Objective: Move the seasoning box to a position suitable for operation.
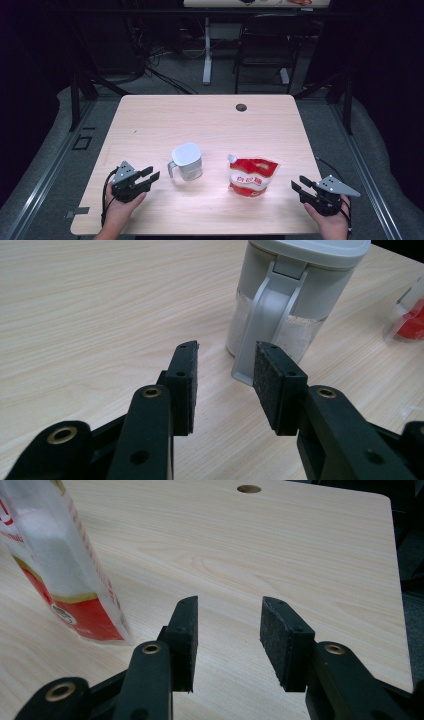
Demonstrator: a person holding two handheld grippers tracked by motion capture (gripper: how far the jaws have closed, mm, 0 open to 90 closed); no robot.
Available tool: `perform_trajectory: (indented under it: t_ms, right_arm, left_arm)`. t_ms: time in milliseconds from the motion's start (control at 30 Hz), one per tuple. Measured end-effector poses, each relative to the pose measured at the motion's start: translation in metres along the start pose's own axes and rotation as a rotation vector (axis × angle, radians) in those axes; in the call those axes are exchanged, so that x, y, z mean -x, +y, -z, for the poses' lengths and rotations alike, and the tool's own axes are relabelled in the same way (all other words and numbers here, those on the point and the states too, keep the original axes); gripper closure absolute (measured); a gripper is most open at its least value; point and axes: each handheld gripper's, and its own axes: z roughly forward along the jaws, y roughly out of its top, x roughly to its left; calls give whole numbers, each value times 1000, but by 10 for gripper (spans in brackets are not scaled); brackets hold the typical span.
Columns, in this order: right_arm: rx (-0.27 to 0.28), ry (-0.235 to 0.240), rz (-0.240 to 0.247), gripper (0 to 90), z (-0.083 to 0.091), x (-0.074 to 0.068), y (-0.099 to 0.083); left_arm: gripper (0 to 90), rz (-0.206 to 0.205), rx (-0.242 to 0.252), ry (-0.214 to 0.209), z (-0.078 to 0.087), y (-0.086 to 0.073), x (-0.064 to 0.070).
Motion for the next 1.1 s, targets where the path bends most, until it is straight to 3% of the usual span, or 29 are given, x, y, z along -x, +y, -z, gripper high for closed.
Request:
perform_trajectory:
  t_ms: [167, 400, 500, 600, 700, 833, 900, 1100]
  right_arm:
    - [22, -8, 35, 599, 4, -3, 1]
    - [8, 2, 31, 593, 4, -4, 0]
    - [11, 6, 32, 590, 2, -4, 1]
    - [5, 13, 35, 588, 0, -5, 2]
    - [1, 15, 38, 585, -1, -4, 2]
    - [10, 20, 30, 583, -2, -5, 3]
    - [6, 18, 36, 583, -2, -5, 3]
    - [4, 21, 38, 582, -3, -4, 3]
  left_arm:
    - [600, 6, -3, 9, -5, 2, 4]
    - [571, -16, -16, 6, -11, 2, 12]
    - [579, 12, -1, -13, -13, 3, 15]
    - [602, 4, -3, -14, -15, 6, 18]
    - [610, 51, 4, -23, -20, 8, 20]
    - [604, 16, -19, -1, -29, 9, 28]
    - [584, -3, -17, 35, -35, 9, 33]
    - [591, 4, -32, 67, -49, 12, 34]
